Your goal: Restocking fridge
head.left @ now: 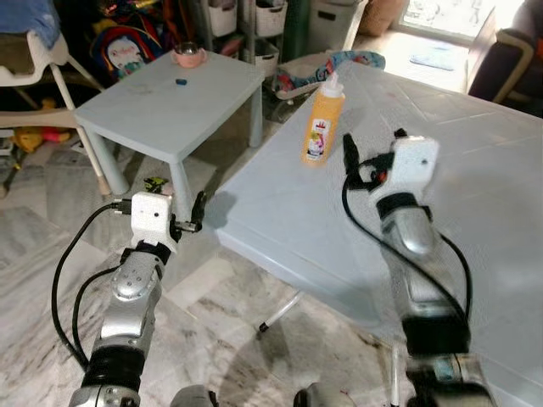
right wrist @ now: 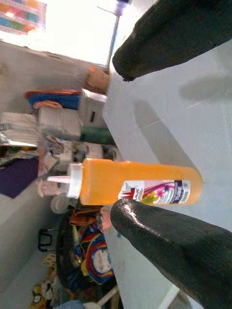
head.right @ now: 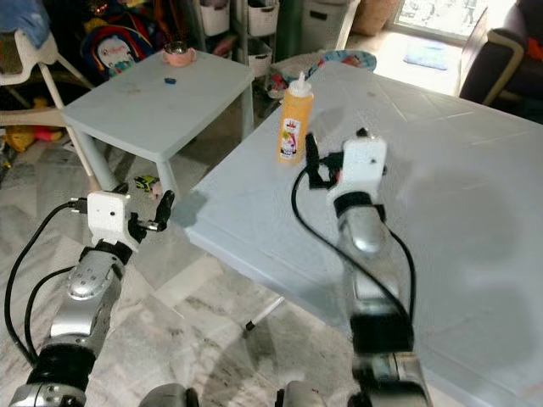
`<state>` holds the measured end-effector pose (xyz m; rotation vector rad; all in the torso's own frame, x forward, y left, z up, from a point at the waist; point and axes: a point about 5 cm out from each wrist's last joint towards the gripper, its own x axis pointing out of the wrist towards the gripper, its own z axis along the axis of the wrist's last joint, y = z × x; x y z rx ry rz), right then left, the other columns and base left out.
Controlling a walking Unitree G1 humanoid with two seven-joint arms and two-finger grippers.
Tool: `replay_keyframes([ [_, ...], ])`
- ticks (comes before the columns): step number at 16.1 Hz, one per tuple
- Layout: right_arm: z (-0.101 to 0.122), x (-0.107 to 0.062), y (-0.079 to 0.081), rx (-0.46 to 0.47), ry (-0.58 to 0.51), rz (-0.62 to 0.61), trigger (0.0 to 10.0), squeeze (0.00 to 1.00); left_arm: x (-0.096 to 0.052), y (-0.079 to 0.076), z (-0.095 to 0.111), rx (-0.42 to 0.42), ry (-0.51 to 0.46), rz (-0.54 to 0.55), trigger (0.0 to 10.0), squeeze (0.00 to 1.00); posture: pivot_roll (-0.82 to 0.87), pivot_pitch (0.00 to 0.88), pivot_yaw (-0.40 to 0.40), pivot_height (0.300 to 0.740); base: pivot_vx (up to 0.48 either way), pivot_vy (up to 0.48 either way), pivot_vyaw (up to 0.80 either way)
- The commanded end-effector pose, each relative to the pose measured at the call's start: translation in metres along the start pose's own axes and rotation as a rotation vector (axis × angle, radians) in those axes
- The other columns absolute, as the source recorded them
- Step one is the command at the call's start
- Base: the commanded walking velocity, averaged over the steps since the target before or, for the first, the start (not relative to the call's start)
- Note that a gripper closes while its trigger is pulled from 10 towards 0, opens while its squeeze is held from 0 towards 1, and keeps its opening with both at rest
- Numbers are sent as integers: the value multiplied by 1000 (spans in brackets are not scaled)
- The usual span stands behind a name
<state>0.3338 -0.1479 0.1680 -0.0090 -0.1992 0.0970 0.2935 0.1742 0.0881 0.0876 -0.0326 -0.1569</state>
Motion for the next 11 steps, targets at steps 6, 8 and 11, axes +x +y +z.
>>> replay_keyframes([
  [6,-2,32,8,-33,1,75,10000,0,0,0,5,15,-7,-14,10000,0,-3,83,-14,740,0,0,0],
  [8,3,44,5,-66,-12,74,10000,0,-3,3,4,22,0,-16,10000,0,7,89,-8,740,0,0,0],
  [11,8,54,1,-73,-25,65,10000,0,-4,5,5,28,3,-18,10000,0,32,98,-6,740,0,0,0],
])
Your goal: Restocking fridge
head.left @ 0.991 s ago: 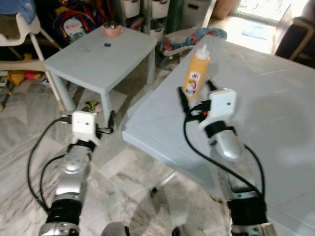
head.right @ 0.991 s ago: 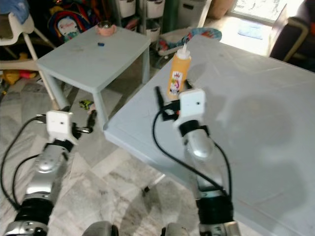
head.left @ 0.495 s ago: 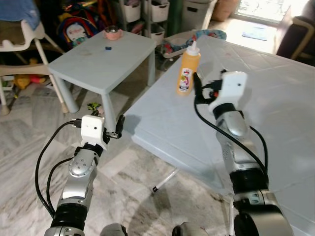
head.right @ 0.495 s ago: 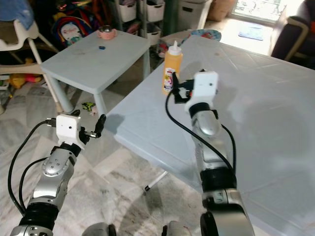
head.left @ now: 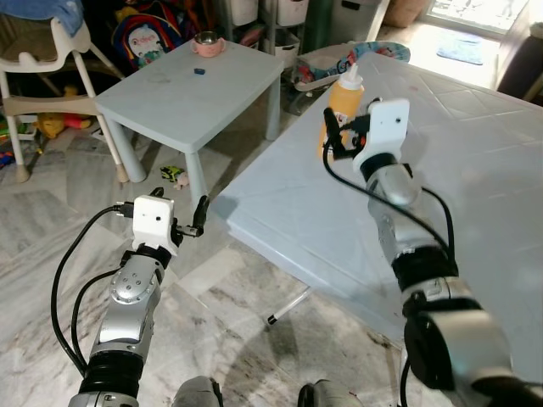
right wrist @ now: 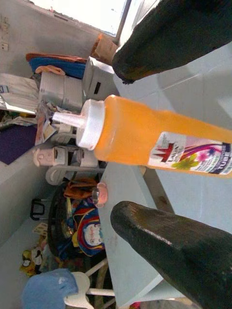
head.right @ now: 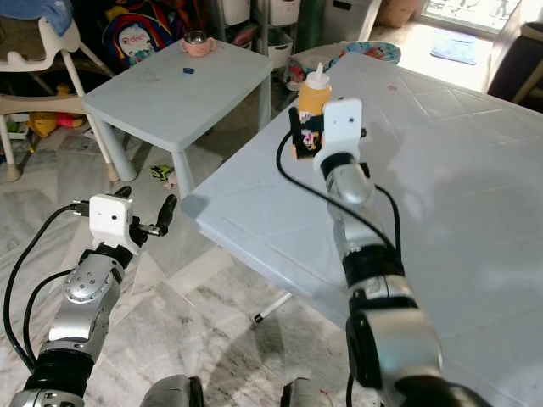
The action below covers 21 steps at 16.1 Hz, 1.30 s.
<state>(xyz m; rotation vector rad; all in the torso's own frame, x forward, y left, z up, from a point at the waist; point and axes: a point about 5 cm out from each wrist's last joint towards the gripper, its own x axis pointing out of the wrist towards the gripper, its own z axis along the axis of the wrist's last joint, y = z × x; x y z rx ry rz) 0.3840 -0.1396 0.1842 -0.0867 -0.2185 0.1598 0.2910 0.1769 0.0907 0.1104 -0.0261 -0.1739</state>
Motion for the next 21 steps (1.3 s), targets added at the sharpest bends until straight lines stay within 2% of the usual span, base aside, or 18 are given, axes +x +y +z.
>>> replay_keyframes([
  [1,4,3,-3,-9,-18,-10,10000,0,-2,3,3,12,-4,-8,10000,0,39,101,-7,740,0,0,0],
  [7,9,13,-9,-3,-36,-55,10000,0,-9,7,4,29,13,-25,10000,0,70,119,4,740,0,0,0],
  [12,14,19,-15,28,-42,-110,10000,0,-23,17,4,58,47,-40,10000,0,102,153,36,740,0,0,0],
  [18,21,26,-10,35,-40,-90,10000,0,-34,25,5,90,86,-46,10000,0,133,180,57,740,0,0,0],
  [21,29,32,-11,-6,-36,-61,10000,0,-36,26,6,93,96,-47,10000,0,139,194,60,740,0,0,0],
])
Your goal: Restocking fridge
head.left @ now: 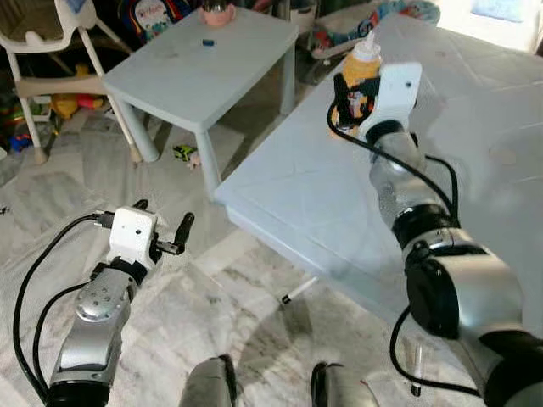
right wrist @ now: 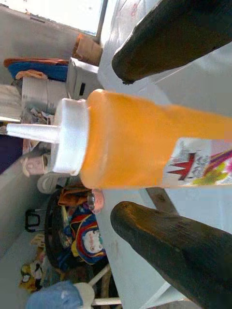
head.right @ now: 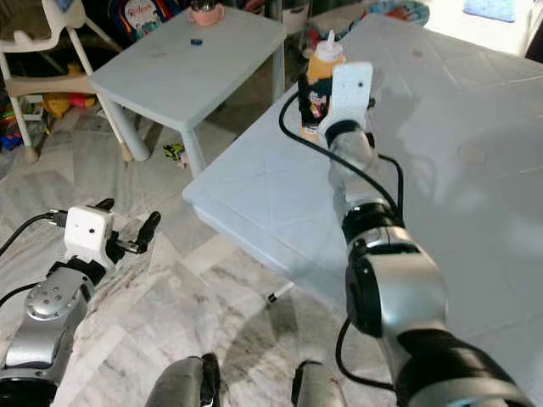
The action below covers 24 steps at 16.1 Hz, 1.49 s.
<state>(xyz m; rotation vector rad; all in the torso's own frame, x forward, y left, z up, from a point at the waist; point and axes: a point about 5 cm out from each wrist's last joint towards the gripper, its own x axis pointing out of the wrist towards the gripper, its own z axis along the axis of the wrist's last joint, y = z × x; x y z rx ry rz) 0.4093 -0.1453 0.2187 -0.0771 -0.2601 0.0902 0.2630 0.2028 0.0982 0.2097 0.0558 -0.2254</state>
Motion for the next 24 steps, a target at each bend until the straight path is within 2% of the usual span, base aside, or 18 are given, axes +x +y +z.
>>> replay_keyframes([
  [1,5,4,0,-20,5,13,10000,0,-5,4,-1,1,15,7,10000,0,140,199,61,740,0,0,0],
  [4,15,10,-7,-52,16,10,10000,0,-9,2,-1,-1,24,2,10000,0,142,207,55,740,0,0,0],
  [5,17,12,-9,-47,21,7,8157,0,-9,2,-2,-4,28,3,10000,0,140,212,53,740,0,0,0],
  [6,18,13,-9,-46,21,7,8157,0,-9,2,-2,-4,30,4,10000,0,140,212,53,740,0,0,0],
  [7,20,14,-8,-47,21,23,0,0,-10,1,-3,-9,36,4,10000,0,139,213,52,740,0,0,0],
  [10,22,15,-5,-53,22,45,78,0,-10,0,-3,-12,41,0,10000,0,139,213,52,740,0,0,0],
  [11,22,15,-4,-49,20,49,902,0,-9,-1,-3,-12,41,-1,10000,0,139,213,52,740,0,0,0],
  [12,21,15,-4,-49,20,55,863,0,-8,0,-3,-13,40,0,10000,0,132,210,48,740,0,0,0],
  [13,20,14,-4,-46,21,56,1647,0,-6,0,-2,-15,38,2,10000,0,130,206,45,740,0,0,0],
  [15,18,13,-7,-41,19,62,1608,0,-5,-2,-2,-19,37,1,10000,0,125,201,46,740,0,0,0],
  [19,19,12,-15,-44,18,57,3020,0,0,-4,-3,-21,36,-4,10000,0,112,187,46,740,0,0,0],
  [20,19,12,-16,-46,16,56,784,0,2,-4,-2,-21,34,-5,10000,0,109,184,47,740,0,0,0],
  [21,22,13,-16,-53,5,61,4784,0,3,-4,-2,-22,34,-5,10000,0,100,179,46,740,0,0,0],
  [22,25,14,-15,-53,-6,74,9882,0,3,-4,-3,-23,35,-5,10000,0,91,171,45,740,0,0,0],
  [24,30,15,-10,-66,-31,126,10000,0,4,-5,-5,-29,36,2,10000,0,74,158,48,740,0,0,0],
])
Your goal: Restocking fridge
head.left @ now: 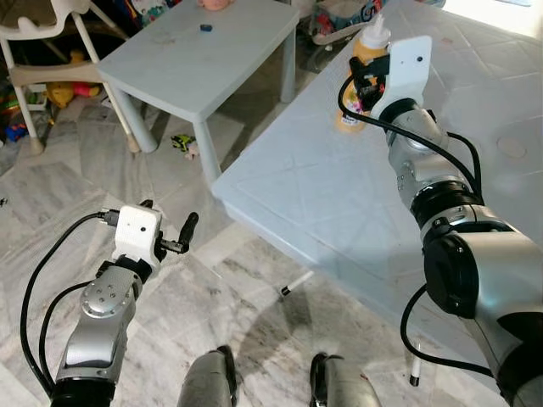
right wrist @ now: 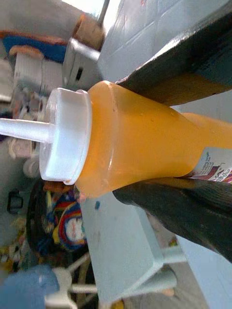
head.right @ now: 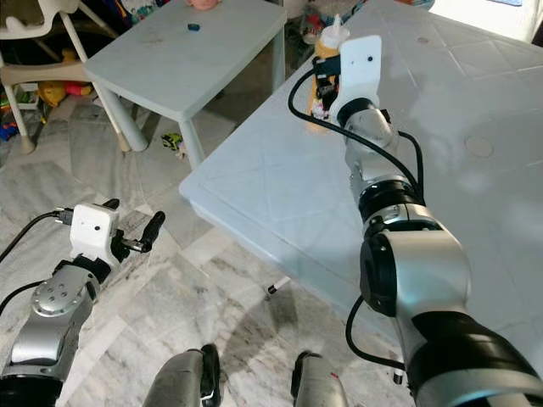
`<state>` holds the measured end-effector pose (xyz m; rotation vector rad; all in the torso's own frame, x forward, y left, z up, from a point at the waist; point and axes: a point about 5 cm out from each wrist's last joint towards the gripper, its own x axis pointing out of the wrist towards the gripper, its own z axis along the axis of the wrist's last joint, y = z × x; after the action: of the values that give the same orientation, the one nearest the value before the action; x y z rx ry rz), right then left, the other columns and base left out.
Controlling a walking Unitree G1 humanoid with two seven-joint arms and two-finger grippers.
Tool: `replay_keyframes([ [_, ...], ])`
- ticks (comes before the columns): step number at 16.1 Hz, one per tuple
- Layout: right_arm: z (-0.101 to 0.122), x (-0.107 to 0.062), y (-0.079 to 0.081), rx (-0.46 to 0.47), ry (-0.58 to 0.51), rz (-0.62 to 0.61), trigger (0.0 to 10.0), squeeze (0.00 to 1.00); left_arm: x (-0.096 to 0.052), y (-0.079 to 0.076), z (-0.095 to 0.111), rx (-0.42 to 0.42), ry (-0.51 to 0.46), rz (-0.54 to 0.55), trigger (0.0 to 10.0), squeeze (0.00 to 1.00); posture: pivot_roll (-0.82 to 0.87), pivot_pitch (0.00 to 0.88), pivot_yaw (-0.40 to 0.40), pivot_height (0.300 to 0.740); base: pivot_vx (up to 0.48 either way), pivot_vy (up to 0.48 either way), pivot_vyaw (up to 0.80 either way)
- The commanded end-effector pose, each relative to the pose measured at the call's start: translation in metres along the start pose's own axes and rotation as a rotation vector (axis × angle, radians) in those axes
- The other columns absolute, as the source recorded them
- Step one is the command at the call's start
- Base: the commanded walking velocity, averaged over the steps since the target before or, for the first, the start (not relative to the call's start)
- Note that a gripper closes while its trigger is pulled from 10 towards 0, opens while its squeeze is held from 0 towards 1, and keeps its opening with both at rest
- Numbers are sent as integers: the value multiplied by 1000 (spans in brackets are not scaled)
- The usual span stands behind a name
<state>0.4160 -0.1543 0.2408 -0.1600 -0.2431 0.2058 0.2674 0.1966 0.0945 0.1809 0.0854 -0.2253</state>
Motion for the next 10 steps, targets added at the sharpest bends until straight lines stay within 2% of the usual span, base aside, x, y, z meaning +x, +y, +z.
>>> replay_keyframes([
  [1,15,4,5,-25,-68,46,10000,0,1,3,-4,5,14,27,10000,0,55,149,62,740,0,0,0],
  [3,21,6,10,-25,-100,103,10000,0,8,3,-1,18,11,39,10000,0,42,137,68,740,0,0,0],
  [5,20,1,17,19,-143,161,10000,0,16,3,5,12,-15,51,10000,0,26,124,69,740,0,0,0],
  [6,16,-6,22,36,-163,189,10000,0,18,3,6,6,-23,67,10000,0,9,113,61,740,0,0,0],
  [7,5,-22,21,100,-168,148,10000,0,19,1,4,9,-20,102,10000,0,-5,100,38,740,0,0,0],
  [8,3,-25,21,112,-170,137,5804,0,19,1,3,9,-19,108,10000,0,-5,100,38,740,0,0,0],
  [9,-7,-41,22,170,-161,89,2039,0,17,-2,-1,-18,-12,123,10000,0,-21,83,24,740,0,0,0],
  [10,-19,-55,22,213,-132,44,1333,0,15,-6,-6,-55,0,131,10000,0,-39,74,22,740,0,0,0],
])
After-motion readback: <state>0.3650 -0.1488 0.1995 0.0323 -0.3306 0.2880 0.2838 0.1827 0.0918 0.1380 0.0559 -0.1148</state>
